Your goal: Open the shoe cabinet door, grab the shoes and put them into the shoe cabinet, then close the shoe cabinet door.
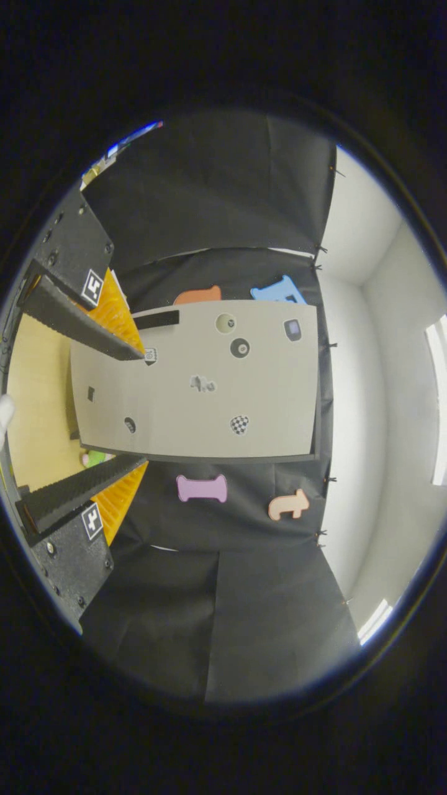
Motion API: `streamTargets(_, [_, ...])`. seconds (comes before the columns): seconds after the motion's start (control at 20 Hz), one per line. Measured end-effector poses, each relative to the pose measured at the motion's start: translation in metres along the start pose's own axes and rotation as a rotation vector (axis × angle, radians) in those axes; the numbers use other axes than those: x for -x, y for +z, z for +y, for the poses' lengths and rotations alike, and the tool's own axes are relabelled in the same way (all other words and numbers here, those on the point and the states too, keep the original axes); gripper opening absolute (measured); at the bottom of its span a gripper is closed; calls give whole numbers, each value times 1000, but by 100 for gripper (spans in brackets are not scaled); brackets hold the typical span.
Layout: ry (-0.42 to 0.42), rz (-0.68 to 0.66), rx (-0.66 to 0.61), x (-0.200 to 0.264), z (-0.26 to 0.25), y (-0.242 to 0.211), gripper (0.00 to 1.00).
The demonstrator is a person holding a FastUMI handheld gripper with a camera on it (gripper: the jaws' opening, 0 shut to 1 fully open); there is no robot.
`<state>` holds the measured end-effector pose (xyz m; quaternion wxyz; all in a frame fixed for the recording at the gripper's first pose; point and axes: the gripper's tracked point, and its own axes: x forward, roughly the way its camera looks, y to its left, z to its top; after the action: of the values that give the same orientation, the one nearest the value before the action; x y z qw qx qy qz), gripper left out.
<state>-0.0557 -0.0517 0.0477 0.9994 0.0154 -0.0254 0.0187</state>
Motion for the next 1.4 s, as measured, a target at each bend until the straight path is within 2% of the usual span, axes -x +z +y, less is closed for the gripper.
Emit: streamTargets(1.4, [-1,-7,-14,20,-3,1,99])
